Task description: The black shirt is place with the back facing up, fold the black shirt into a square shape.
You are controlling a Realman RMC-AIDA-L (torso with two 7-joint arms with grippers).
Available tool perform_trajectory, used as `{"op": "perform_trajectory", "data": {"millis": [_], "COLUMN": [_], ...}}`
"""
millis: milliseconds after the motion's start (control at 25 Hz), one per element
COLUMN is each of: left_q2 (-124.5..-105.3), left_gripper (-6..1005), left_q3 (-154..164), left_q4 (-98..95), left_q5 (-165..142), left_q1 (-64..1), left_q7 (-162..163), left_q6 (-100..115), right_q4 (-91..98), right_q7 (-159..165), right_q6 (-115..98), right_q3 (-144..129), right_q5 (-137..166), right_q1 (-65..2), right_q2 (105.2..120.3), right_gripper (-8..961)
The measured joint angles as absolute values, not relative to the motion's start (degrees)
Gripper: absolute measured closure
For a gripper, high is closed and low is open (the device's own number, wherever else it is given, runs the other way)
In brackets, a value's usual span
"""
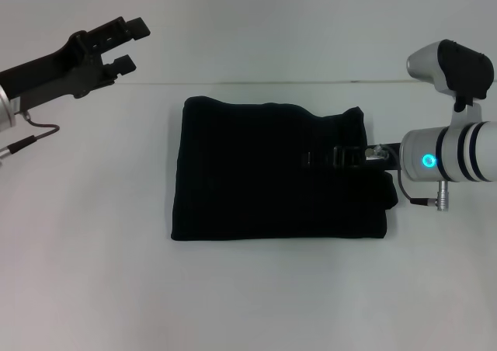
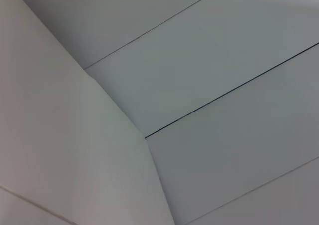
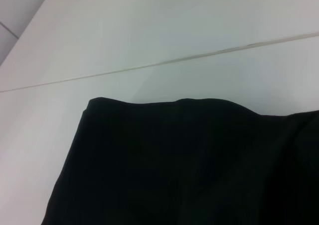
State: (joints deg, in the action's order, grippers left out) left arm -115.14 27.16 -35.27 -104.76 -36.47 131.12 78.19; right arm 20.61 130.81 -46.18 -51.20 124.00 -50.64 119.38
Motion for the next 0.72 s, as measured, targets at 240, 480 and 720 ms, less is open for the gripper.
{"op": "perform_trajectory", "data": {"millis": [240, 480, 720], "left_q2": [-115.14, -115.17, -115.18], "left_gripper": [111, 110, 111], "left_q3": [27.16, 27.16, 27.16], "left_q4": [-35.24, -34.63, -34.52], "left_q5": [-104.72, -104.63, -104.52], "left_q1": [-36.47, -36.71, -36.74], "left_q7": [131.07, 130.90, 130.63], "left_q6": [78.14, 78.13, 78.13], "right_q4": [20.24, 20.22, 20.62], "right_q7": [130.14, 131.68, 132.68], "right_q6": [-44.88, -44.35, -45.41], "right_q3": [-51.39, -51.45, -51.44], "right_q5": [123.84, 123.84, 123.80], "right_q1": [-50.48, -51.28, -51.78], "right_q2": [119.71, 119.86, 119.62], "right_gripper": [284, 295, 497]}}
